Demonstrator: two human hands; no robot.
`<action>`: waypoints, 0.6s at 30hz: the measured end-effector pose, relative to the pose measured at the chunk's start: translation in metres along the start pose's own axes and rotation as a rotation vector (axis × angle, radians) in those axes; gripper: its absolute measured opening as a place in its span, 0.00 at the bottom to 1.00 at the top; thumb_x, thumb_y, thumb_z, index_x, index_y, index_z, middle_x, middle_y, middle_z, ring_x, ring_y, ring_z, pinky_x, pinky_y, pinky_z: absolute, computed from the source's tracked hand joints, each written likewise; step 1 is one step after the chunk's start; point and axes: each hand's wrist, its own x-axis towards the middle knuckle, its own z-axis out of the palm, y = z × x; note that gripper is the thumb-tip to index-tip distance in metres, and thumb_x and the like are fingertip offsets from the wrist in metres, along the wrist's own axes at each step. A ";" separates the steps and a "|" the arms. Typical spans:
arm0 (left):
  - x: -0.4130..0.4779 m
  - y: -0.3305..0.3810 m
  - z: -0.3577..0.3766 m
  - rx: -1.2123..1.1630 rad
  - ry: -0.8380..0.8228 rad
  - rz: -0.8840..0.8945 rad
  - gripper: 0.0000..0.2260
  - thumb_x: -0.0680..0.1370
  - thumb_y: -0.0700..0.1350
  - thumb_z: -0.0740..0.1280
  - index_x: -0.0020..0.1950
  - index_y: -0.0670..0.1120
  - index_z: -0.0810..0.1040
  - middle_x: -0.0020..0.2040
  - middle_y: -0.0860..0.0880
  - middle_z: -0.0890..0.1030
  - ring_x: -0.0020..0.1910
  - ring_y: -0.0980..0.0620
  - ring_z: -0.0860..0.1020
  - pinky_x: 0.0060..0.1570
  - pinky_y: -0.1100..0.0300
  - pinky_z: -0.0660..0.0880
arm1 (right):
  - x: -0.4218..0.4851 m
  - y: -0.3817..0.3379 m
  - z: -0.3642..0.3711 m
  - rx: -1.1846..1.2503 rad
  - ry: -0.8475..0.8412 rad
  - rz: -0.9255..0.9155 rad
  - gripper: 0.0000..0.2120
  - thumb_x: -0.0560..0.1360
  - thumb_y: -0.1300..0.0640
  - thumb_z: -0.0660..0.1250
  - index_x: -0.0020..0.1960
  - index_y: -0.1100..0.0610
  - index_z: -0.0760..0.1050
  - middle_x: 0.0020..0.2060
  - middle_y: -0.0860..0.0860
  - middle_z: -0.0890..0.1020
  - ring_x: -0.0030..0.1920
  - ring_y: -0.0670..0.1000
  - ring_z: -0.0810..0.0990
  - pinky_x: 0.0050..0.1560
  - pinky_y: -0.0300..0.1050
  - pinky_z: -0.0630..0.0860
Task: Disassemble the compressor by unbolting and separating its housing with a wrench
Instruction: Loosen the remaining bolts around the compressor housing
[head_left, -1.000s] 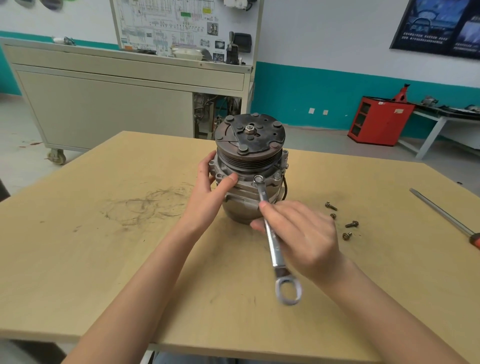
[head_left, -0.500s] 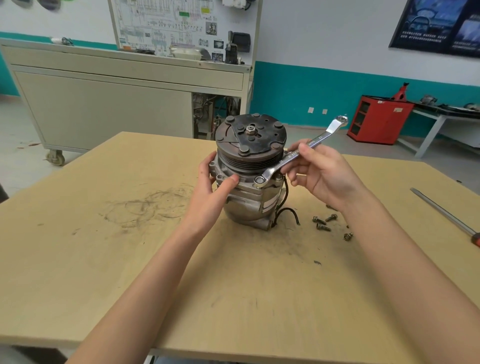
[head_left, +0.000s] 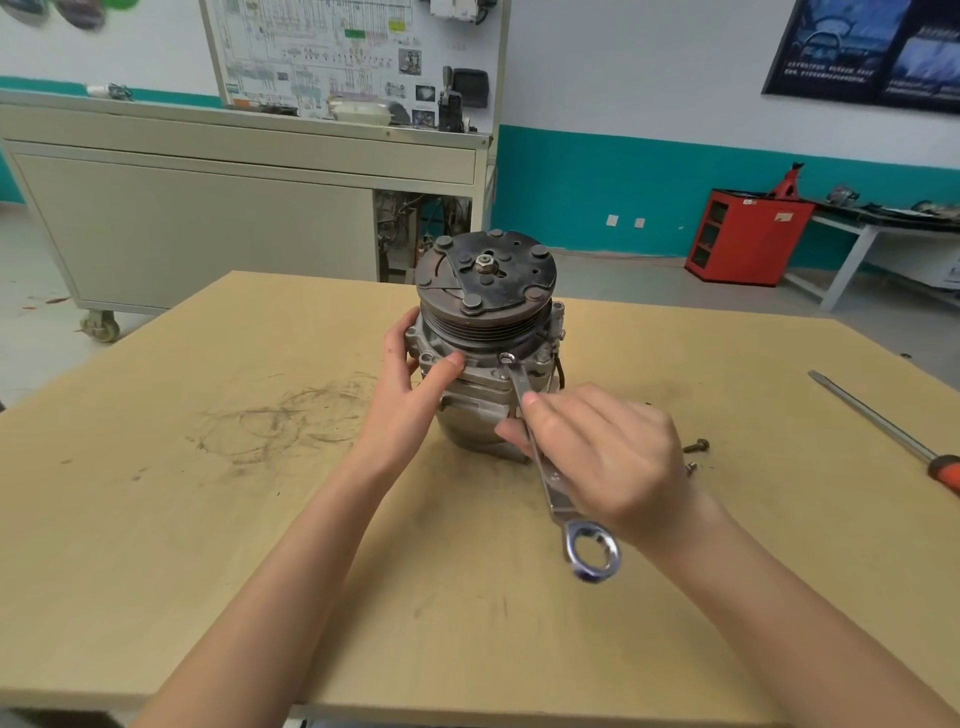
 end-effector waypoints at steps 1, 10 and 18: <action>0.000 0.000 0.000 0.004 0.004 0.003 0.32 0.73 0.55 0.66 0.74 0.56 0.59 0.64 0.58 0.73 0.63 0.59 0.73 0.58 0.64 0.71 | -0.001 -0.002 0.000 -0.016 -0.001 0.009 0.12 0.74 0.59 0.71 0.37 0.68 0.81 0.29 0.57 0.80 0.27 0.55 0.78 0.23 0.44 0.73; -0.001 0.000 0.000 0.034 0.011 0.010 0.26 0.80 0.47 0.65 0.75 0.54 0.58 0.66 0.54 0.73 0.64 0.56 0.73 0.60 0.61 0.71 | -0.007 -0.013 0.010 0.046 -0.008 0.019 0.13 0.73 0.57 0.72 0.38 0.68 0.81 0.27 0.56 0.78 0.27 0.55 0.78 0.25 0.46 0.75; -0.001 -0.001 -0.001 0.012 0.004 -0.013 0.27 0.80 0.48 0.65 0.76 0.54 0.58 0.67 0.54 0.73 0.65 0.59 0.72 0.56 0.69 0.70 | -0.030 -0.008 0.008 0.471 0.086 0.445 0.11 0.78 0.58 0.64 0.47 0.65 0.80 0.38 0.55 0.84 0.39 0.50 0.83 0.39 0.44 0.80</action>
